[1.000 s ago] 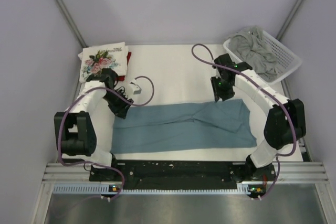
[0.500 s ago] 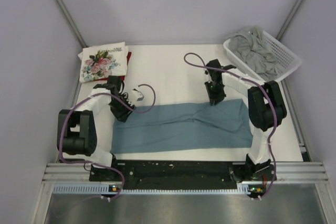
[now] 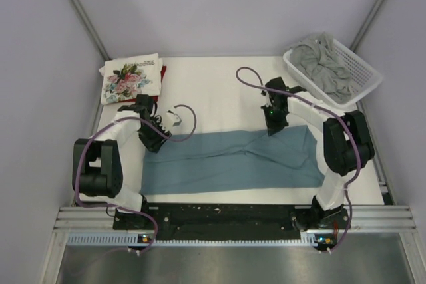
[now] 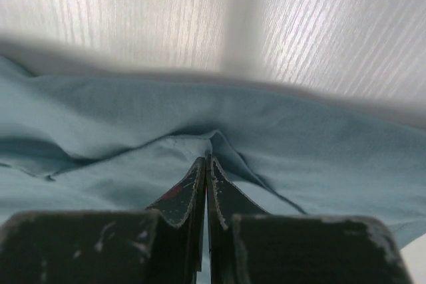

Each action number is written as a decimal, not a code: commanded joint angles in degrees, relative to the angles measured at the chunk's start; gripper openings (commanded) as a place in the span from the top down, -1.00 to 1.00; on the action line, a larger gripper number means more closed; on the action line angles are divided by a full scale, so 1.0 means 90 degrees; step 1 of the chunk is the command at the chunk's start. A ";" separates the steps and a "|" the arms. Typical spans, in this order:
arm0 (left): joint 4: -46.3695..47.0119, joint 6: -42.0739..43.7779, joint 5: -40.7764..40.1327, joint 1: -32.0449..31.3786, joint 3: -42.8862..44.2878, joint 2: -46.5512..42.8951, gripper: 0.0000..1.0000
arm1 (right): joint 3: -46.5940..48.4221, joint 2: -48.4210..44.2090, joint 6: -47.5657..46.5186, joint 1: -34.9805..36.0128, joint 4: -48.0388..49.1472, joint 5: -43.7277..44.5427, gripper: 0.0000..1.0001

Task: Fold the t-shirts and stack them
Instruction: Fold the other side of the tshirt into a rectangle

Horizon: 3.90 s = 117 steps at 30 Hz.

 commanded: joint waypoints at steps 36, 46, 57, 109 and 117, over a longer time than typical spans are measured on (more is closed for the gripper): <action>-0.0241 -0.0096 0.0391 -0.0541 0.0611 -0.0264 -0.10 | -0.0184 -0.0616 0.0533 0.0295 0.0451 0.0648 0.20; -0.0036 0.0011 -0.0166 -0.0541 0.0210 -0.0264 -0.13 | -0.0094 0.0129 0.0610 0.0285 0.0725 0.0405 0.26; -0.0113 -0.0057 -0.0078 -0.0541 0.0395 -0.0108 -0.13 | -0.0359 -0.0106 0.0669 0.0285 0.0803 0.0610 1.00; -0.0155 -0.1325 0.1981 -0.4572 0.2445 0.0799 -0.08 | -0.2868 -0.3614 0.1422 -0.1169 0.0675 -0.0641 0.10; 0.0647 -0.2537 0.2783 -0.5296 0.3090 0.1922 -0.23 | -0.3102 -0.2851 0.1236 -0.1395 0.1202 -0.0639 0.06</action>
